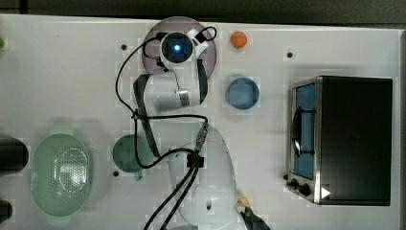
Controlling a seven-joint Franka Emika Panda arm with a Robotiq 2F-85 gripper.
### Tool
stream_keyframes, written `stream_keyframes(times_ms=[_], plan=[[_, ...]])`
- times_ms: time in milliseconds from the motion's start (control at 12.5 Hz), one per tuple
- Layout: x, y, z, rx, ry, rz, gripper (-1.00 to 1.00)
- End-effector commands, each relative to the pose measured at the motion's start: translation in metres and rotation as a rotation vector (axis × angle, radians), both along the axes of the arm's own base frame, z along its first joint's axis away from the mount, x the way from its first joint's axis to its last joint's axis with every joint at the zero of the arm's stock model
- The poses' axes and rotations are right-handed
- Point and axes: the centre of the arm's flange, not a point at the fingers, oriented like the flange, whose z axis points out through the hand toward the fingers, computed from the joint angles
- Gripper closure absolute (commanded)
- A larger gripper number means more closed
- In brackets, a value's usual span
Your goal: Pick ketchup from plate and place it on table.
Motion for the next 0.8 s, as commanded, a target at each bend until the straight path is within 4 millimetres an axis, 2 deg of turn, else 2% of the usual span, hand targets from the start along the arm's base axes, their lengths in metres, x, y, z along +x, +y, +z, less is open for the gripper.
stream_keyframes(times_ms=[80,320,560,720,800], plan=[[0.031,-0.006,0.082,-0.002,-0.118,-0.005,-0.21],[0.038,-0.021,0.15,-0.015,-0.09,-0.056,-0.21],[0.025,-0.047,0.203,0.07,-0.003,-0.165,-0.21],[0.008,-0.068,0.229,0.071,0.027,-0.2,-0.21],[-0.003,-0.08,0.236,0.062,0.037,-0.216,-0.21]])
